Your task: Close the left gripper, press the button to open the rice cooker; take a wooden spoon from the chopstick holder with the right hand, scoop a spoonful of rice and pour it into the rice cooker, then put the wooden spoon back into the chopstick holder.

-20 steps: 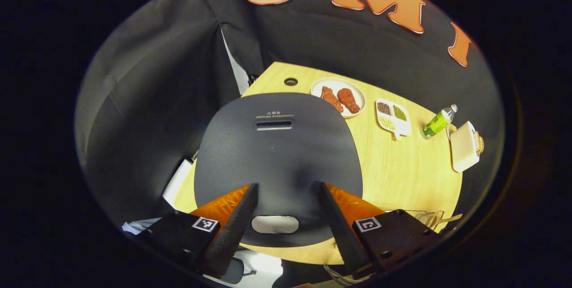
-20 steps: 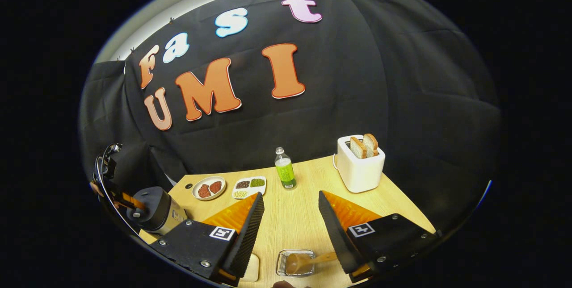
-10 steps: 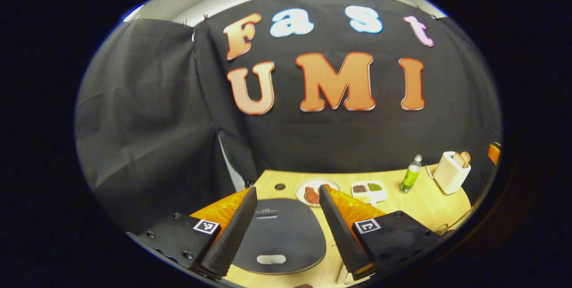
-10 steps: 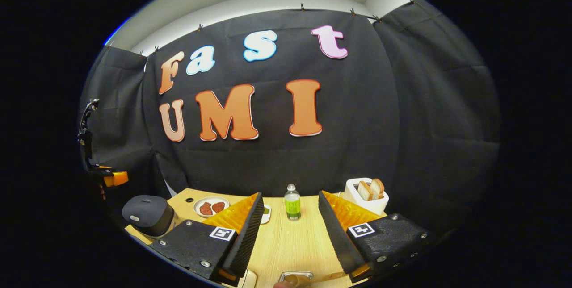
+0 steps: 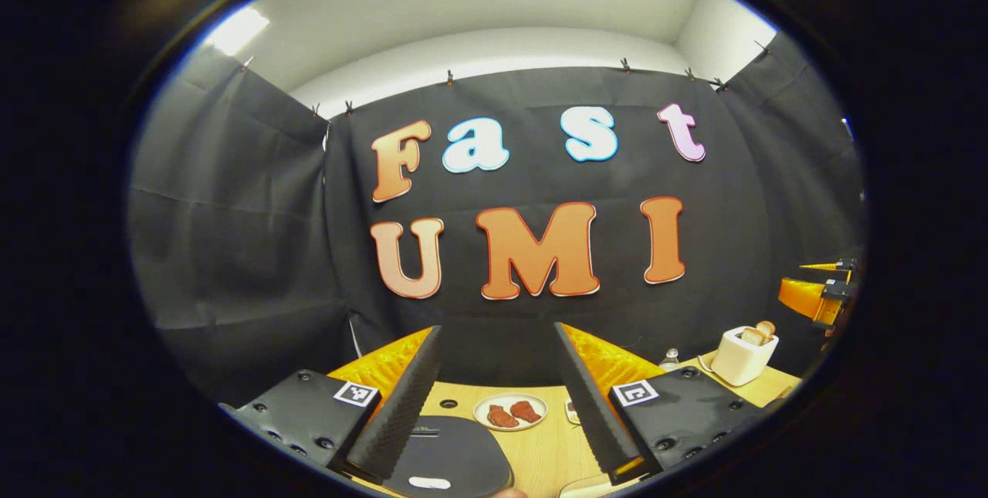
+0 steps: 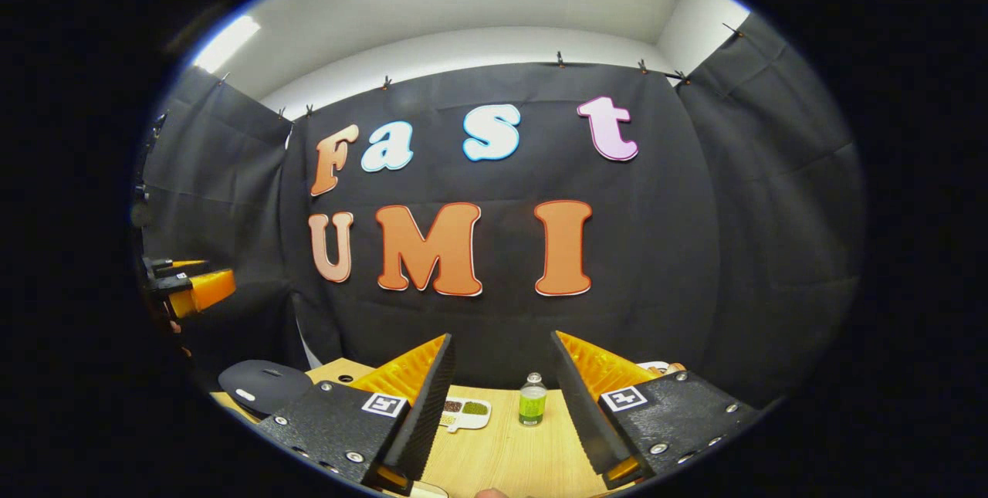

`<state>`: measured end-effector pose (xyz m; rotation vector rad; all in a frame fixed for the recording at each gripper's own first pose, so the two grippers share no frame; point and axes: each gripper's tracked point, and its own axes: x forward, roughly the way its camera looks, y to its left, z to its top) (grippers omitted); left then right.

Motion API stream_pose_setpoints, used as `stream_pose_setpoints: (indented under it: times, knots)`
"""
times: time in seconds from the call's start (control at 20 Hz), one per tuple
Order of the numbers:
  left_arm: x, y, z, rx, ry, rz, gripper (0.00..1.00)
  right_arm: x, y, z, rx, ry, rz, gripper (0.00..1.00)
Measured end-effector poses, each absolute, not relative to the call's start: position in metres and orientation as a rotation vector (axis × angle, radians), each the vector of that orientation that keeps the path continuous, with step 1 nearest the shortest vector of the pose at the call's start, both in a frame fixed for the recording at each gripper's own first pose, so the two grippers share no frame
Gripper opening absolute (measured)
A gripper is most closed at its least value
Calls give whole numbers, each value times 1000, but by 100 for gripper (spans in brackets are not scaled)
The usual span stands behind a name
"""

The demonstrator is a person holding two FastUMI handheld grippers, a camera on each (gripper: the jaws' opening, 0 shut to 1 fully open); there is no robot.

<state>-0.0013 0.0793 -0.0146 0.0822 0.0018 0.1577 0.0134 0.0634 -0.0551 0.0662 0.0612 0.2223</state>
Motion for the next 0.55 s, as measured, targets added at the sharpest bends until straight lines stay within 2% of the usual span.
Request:
stream_pose_setpoints:
  times: [0.3,0.55]
  knots:
    - [-2,67,-22,105,13,144,95,11,86,-57,57,69,274,77]
    - [0,61,-19,123,14,133,95,9,84,-61,59,79,270,77]
